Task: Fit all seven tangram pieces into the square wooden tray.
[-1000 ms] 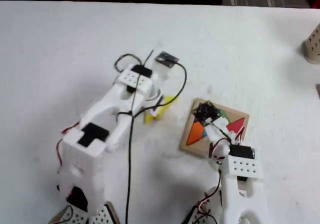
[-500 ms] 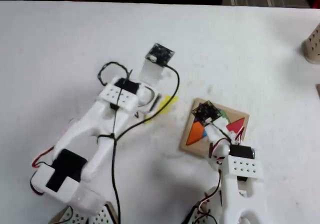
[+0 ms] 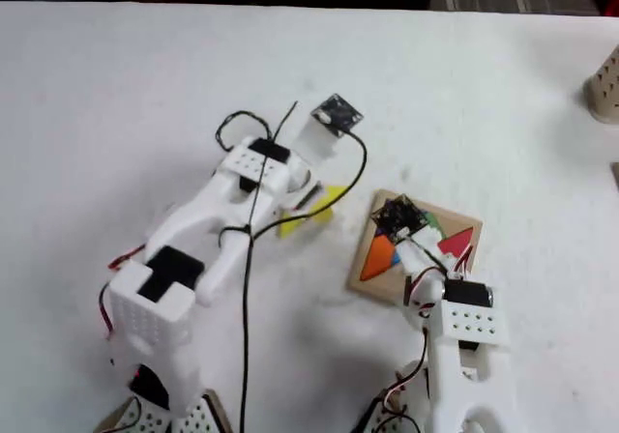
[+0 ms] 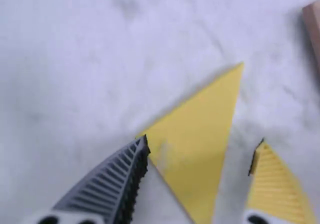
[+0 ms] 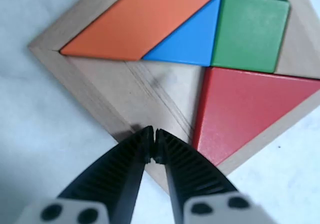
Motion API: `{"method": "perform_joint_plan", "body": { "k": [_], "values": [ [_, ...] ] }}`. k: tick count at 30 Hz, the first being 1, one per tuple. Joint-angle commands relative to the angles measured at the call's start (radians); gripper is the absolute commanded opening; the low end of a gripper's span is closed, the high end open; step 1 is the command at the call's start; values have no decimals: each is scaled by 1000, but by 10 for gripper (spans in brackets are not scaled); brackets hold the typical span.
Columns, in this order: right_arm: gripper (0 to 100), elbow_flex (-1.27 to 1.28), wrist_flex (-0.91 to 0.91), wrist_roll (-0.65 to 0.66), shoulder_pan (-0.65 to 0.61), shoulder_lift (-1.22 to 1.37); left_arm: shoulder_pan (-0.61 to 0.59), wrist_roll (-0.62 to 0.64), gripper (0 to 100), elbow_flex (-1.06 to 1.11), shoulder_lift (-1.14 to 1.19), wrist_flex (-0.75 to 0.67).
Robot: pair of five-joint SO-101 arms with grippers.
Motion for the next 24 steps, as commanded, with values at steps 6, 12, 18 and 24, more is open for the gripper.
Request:
{"method": "perform_joint_plan", "body": {
  "k": [6,12,18,24],
  "values": [
    [16,2,12,11,-10,-2,-24,-41,347,-100,-1,6],
    [16,2,12,11,-10,-2,-25,-91,347,-107,4,5],
    [16,2,12,11,-10,-2,-42,-143,347,-97,27,2],
    [16,2,12,11,-10,-2,-42,-153,343,-147,81,8]
  ]
}}
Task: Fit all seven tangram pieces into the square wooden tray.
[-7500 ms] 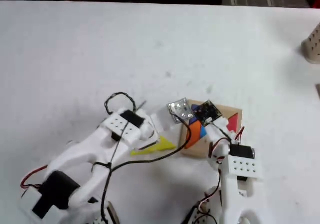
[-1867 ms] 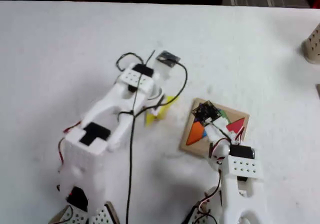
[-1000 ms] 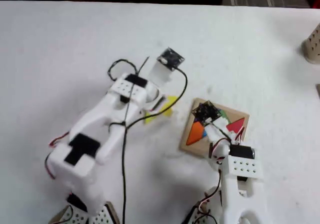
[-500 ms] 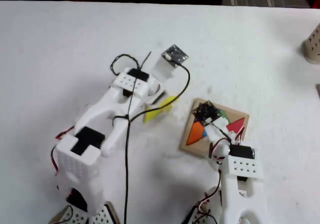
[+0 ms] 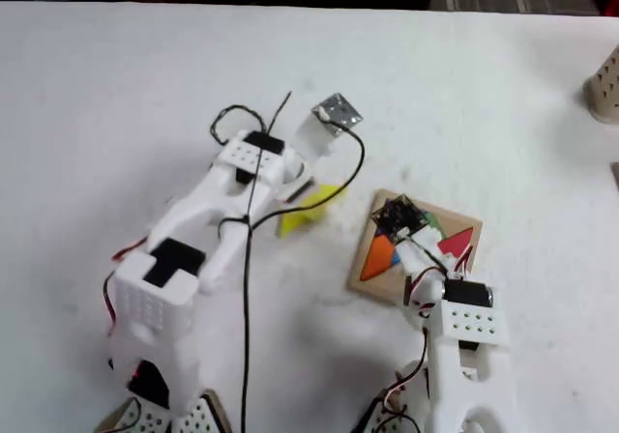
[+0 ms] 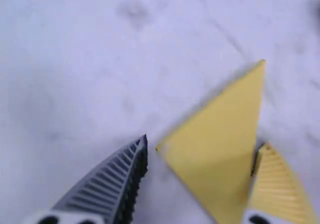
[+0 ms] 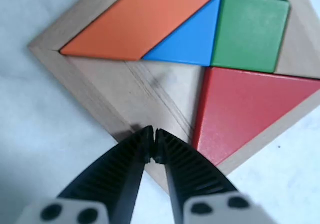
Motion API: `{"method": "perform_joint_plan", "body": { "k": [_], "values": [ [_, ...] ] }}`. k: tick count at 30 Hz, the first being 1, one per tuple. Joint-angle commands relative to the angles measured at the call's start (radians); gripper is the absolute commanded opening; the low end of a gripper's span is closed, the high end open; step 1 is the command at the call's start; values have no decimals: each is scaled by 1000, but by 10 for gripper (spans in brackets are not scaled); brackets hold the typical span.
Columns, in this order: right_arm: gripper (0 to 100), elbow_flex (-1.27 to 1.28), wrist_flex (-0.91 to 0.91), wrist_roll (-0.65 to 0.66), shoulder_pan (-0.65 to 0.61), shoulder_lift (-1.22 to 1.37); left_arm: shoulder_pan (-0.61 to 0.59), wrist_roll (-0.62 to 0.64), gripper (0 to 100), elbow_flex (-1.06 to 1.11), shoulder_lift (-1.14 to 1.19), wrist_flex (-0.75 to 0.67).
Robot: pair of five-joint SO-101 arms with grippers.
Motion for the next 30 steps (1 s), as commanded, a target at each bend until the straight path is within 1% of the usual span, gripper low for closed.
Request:
{"method": "perform_joint_plan", "body": {
  "k": [1,5,9,11,15,30],
  "values": [
    [16,2,12,11,-10,-2,-2,-11,343,-66,5,8],
    [16,2,12,11,-10,-2,7,-3,336,-58,4,17],
    [16,2,12,11,-10,-2,19,-11,248,-60,5,28],
    [16,2,12,11,-8,-2,22,-11,221,-60,4,29],
    [16,2,12,11,-10,-2,24,-11,220,-66,4,71],
    [16,2,12,11,-10,-2,18,-3,218,-66,2,75]
  ]
}}
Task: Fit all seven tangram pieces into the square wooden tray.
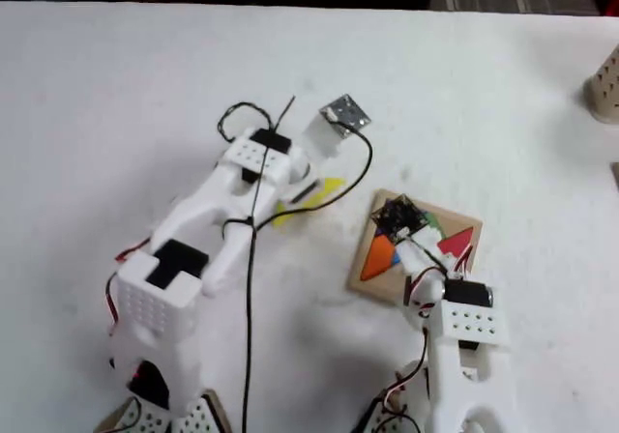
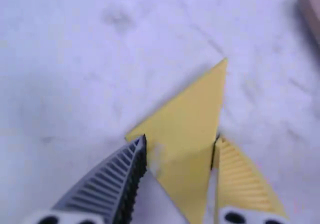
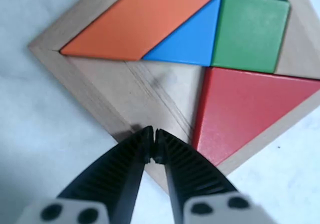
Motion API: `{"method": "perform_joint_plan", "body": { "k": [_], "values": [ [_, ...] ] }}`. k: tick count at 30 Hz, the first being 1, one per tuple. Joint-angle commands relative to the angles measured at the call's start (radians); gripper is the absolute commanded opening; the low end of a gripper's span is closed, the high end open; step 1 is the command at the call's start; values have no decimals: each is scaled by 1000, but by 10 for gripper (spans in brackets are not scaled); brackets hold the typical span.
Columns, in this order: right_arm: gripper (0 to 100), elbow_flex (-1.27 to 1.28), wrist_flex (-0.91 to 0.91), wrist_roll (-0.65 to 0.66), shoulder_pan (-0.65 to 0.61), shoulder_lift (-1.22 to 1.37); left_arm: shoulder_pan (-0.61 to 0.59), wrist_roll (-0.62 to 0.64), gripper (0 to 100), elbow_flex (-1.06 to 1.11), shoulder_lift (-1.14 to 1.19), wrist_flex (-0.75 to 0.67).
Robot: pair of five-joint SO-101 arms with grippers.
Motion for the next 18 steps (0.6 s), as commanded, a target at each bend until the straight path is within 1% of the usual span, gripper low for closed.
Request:
{"method": "perform_joint_plan", "body": {
  "k": [1,5,8,14,18],
  "values": [
    [16,2,12,11,-10,-2,-7,3,218,-29,-5,6],
    [16,2,12,11,-10,-2,-8,21,218,-29,-21,5],
    [16,2,12,11,-10,-2,-19,107,218,-28,-28,-11],
    [16,2,12,11,-7,-2,-97,304,218,-21,-21,-72],
    [16,2,12,11,-7,-2,-140,388,217,-18,-18,-78]
  ]
}}
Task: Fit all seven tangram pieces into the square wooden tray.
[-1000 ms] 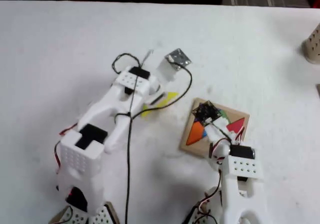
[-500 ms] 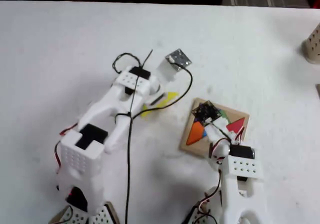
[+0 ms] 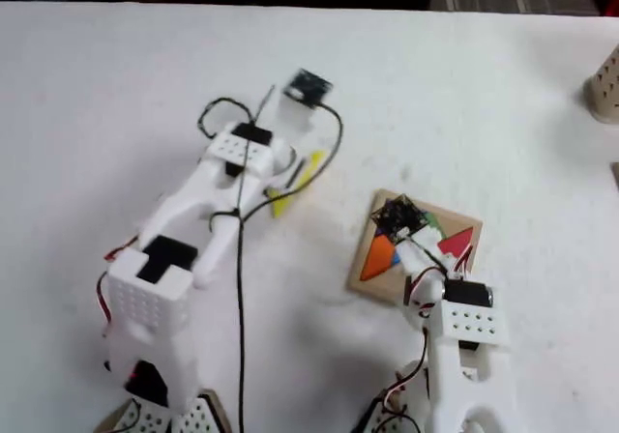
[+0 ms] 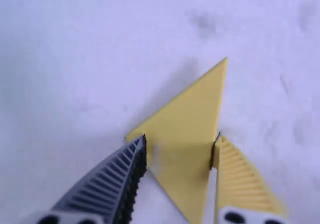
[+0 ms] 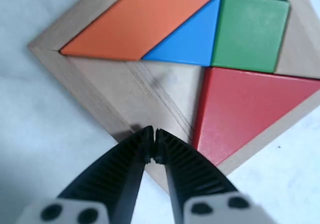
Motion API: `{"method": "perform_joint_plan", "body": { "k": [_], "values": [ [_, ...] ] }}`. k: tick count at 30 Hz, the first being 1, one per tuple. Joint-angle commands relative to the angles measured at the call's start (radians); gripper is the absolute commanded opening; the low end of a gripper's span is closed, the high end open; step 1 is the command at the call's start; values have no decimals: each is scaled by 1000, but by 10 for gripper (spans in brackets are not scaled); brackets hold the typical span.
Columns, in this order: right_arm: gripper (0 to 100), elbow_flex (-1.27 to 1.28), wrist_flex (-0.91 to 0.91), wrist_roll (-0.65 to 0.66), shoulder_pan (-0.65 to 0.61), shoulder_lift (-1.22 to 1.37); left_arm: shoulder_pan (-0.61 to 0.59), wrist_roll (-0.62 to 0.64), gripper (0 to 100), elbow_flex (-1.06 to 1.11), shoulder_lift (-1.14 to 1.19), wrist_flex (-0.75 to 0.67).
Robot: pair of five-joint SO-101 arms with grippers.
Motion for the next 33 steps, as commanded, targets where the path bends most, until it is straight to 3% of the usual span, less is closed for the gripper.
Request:
{"method": "perform_joint_plan", "body": {
  "k": [1,13,18,24,33],
  "values": [
    [16,2,12,11,-5,-2,-67,101,217,-5,-18,-20],
    [16,2,12,11,-4,-2,-71,124,212,52,-28,-57],
    [16,2,12,11,-4,-2,-82,124,112,52,-28,-58],
    [16,2,12,11,-4,-2,-131,212,109,52,-30,-55],
    [16,2,12,11,-4,-2,-174,193,116,2,-65,-55]
  ]
}}
